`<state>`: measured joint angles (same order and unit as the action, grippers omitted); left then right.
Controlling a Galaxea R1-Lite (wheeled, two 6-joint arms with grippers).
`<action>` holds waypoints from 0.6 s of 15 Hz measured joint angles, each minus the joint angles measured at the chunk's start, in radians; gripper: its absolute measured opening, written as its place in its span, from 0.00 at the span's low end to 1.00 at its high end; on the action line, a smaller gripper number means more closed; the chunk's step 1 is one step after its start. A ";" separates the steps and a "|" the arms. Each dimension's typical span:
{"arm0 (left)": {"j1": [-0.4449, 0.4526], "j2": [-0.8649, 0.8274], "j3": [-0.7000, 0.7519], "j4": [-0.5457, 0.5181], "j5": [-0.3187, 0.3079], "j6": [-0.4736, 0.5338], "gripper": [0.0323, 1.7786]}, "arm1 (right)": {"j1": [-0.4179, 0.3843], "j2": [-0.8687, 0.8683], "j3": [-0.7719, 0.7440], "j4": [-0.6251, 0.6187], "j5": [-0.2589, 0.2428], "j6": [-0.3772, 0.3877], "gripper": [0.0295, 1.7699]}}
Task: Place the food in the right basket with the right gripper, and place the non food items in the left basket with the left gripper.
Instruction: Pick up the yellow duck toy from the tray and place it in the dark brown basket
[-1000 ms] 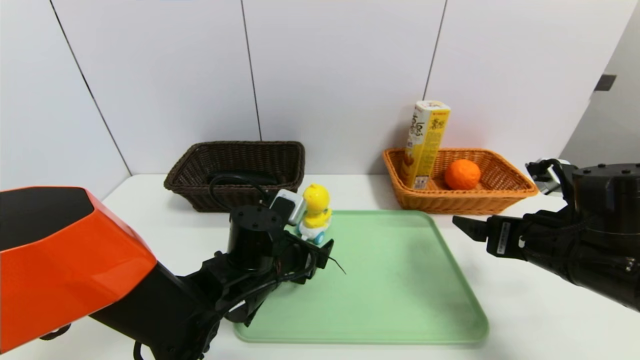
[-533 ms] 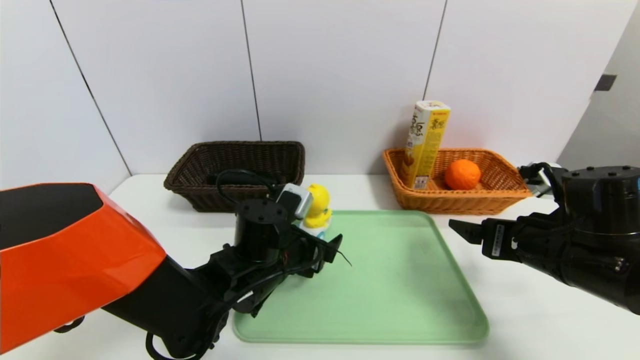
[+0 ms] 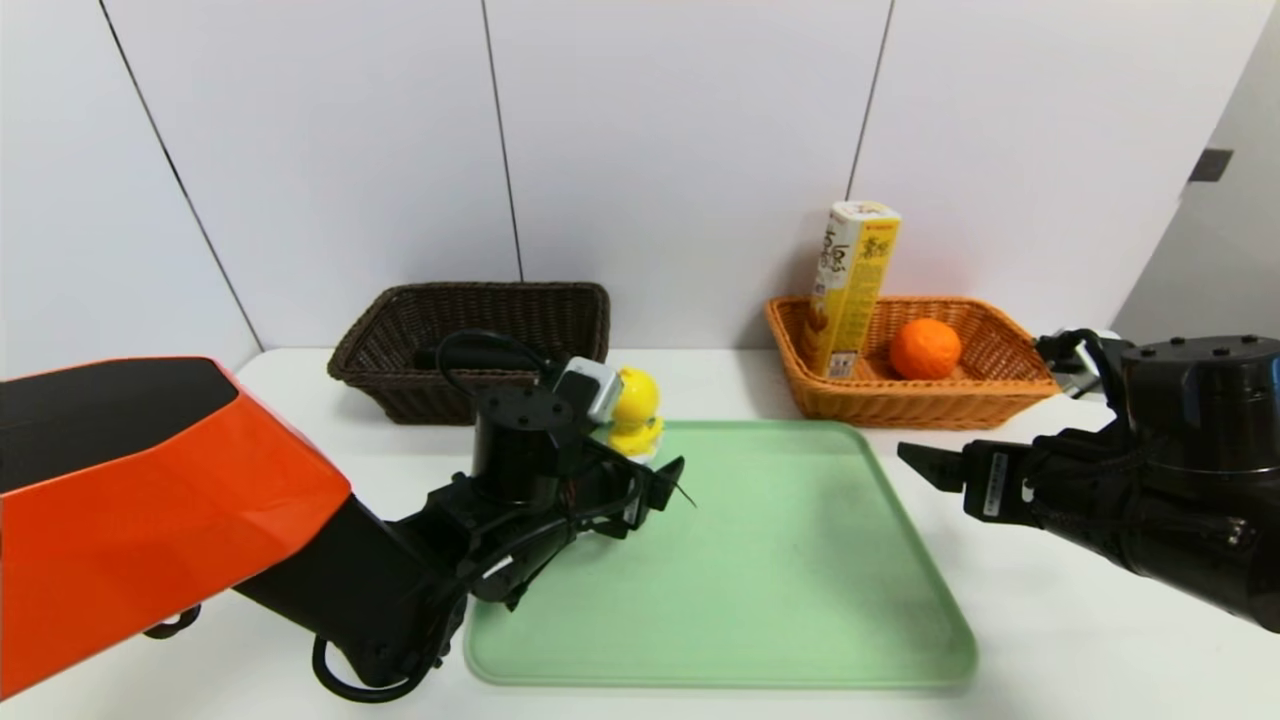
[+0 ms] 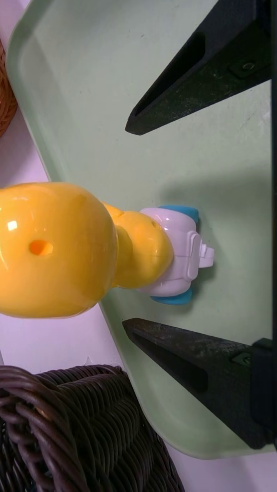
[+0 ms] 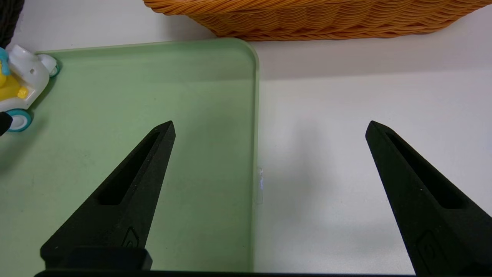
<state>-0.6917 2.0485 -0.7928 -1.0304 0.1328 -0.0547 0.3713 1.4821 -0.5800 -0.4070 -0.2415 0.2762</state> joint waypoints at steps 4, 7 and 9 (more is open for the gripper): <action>0.003 0.031 -0.033 -0.001 -0.014 0.000 0.95 | 0.001 0.000 0.002 0.000 0.003 0.000 0.97; 0.004 0.058 -0.061 0.004 -0.016 0.001 0.95 | 0.001 -0.001 0.007 0.001 0.013 0.000 0.97; 0.014 0.069 -0.071 0.005 -0.021 0.002 0.95 | 0.001 -0.001 0.008 0.001 0.013 0.000 0.97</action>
<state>-0.6779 2.1177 -0.8634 -1.0255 0.1119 -0.0528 0.3723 1.4813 -0.5723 -0.4064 -0.2285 0.2760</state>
